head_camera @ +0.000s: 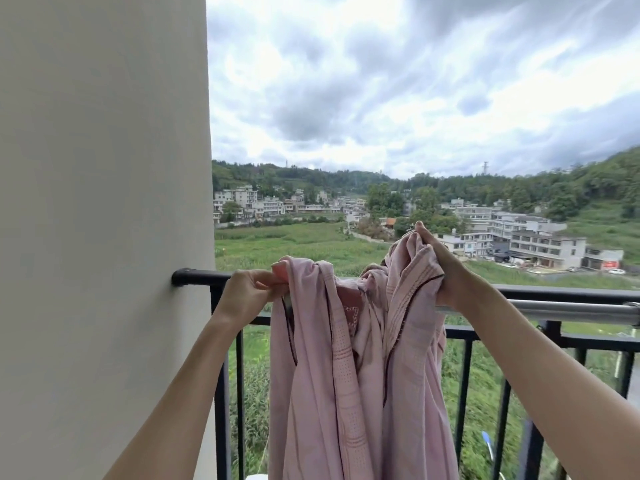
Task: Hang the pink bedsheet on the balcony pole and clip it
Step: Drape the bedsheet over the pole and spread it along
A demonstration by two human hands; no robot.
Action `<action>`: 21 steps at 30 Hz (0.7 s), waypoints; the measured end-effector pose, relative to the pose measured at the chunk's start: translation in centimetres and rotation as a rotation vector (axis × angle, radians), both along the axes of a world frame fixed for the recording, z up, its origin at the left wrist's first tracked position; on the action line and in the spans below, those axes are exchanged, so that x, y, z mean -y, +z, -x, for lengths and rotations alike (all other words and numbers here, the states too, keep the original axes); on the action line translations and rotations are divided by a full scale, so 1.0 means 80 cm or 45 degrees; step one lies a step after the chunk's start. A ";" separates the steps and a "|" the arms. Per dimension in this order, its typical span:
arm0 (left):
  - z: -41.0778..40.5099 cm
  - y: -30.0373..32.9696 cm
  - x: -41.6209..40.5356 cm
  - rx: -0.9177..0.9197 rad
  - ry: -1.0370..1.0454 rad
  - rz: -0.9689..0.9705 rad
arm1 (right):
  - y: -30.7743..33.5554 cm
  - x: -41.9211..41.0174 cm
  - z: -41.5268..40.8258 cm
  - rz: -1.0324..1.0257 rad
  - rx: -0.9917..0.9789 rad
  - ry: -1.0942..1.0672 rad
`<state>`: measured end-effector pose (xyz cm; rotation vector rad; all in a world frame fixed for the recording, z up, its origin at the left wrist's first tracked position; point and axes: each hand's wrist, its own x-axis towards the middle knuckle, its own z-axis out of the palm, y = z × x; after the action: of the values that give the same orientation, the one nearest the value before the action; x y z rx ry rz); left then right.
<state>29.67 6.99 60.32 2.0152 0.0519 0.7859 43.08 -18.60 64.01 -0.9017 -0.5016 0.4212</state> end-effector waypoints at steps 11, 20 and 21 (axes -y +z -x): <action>-0.029 -0.008 -0.008 -0.115 0.221 -0.052 | 0.008 0.004 0.032 0.285 -0.029 0.144; -0.006 0.025 0.071 -0.093 -0.215 0.091 | 0.004 -0.005 0.029 0.385 0.250 -0.043; -0.005 0.027 0.081 -0.121 -0.251 -0.065 | 0.007 0.000 0.027 0.456 0.250 -0.036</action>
<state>30.10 0.48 62.51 2.0680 -0.1120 0.5716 40.94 -18.63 64.56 -1.3027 -0.6033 0.4052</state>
